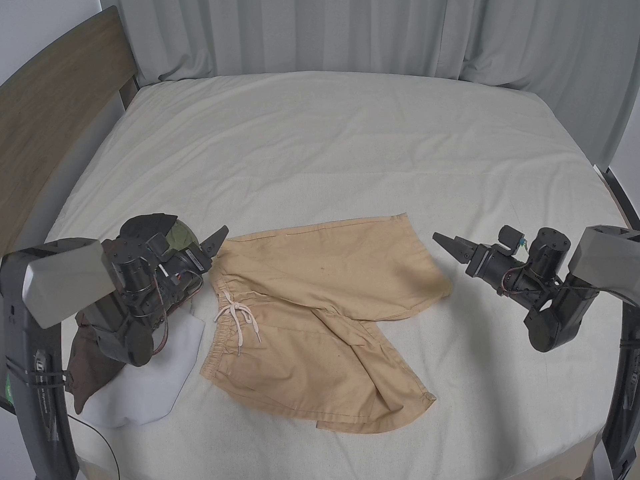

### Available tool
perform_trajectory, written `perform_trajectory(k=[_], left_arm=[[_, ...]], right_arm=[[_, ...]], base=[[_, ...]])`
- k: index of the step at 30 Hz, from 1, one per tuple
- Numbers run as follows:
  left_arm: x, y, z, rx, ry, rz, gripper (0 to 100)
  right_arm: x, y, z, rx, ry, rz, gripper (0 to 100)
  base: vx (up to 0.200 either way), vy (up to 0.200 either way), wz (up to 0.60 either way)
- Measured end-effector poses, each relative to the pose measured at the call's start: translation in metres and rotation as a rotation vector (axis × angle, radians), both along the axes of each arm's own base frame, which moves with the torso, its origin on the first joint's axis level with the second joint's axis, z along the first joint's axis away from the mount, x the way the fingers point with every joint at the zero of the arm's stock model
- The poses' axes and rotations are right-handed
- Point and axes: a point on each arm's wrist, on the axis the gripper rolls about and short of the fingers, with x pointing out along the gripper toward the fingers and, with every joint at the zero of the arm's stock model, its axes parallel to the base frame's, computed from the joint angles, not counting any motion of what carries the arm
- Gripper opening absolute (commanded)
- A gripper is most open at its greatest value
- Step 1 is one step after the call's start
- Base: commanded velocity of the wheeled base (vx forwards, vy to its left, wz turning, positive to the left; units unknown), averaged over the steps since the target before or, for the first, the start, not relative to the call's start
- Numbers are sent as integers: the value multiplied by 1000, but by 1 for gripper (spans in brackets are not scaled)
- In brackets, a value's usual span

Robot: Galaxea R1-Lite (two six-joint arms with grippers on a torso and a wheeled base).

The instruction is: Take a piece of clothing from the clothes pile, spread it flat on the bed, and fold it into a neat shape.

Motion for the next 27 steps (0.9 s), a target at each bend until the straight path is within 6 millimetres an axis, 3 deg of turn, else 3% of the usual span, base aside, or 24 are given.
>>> perform_trajectory(k=[12,16,27], left_arm=[[-82,27,40,29,59,-144,100],[-107,29,48,80,48,-237,100],[-143,35,45,290,-18,-394,100]], right_arm=[[-83,9,14,-27,134,70,100],[-98,10,19,-33,137,86,100],[-114,12,23,-36,150,107,100]], base=[[0,0,0],[0,0,0],[0,0,0]])
